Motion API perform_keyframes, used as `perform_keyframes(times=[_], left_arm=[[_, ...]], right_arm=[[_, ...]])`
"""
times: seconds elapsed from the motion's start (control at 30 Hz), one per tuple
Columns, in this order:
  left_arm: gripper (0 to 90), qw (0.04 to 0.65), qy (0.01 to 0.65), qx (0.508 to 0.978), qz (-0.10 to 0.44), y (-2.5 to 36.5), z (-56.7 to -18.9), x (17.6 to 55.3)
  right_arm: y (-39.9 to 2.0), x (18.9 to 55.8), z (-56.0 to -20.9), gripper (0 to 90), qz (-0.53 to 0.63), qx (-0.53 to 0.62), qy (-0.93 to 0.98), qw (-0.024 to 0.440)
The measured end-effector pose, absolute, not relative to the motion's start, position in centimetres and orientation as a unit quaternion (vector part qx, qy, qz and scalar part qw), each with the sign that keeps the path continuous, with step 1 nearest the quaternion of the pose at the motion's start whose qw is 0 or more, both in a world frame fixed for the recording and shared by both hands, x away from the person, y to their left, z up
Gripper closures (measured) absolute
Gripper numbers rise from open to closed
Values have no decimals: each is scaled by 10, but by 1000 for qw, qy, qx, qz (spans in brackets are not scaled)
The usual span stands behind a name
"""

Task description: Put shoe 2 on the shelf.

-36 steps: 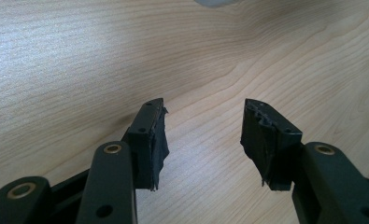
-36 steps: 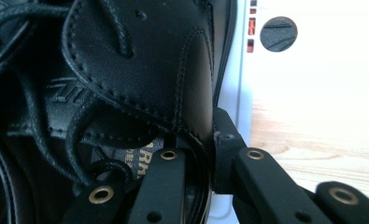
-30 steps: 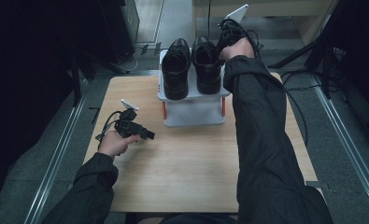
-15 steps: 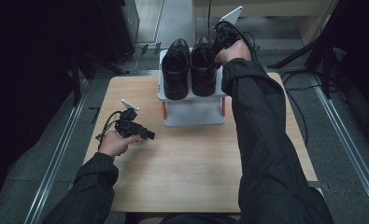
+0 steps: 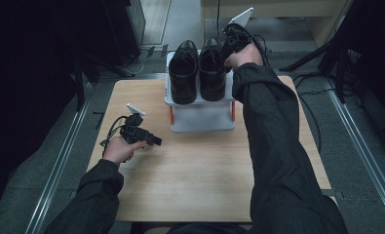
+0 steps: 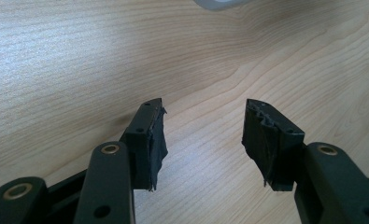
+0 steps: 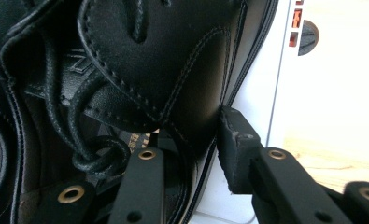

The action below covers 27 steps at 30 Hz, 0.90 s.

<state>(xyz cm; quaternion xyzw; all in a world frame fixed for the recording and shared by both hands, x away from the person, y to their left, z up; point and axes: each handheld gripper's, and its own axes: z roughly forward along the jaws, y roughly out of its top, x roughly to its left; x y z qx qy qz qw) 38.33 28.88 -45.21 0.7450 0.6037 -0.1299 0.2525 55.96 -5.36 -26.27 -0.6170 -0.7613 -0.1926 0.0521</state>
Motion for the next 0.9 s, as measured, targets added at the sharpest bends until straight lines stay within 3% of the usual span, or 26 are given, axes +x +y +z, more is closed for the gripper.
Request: perform_keyframes(times=[0.43,0.9], left_arm=[[467,250,601,749,-124,288,-453,382],[464,247,603,749,-120,289,-453,383]], right_arm=[[-64,557,-254,618,-226,-604,-760,81],[-88,546,-239,595,-251,-588,-762,102]])
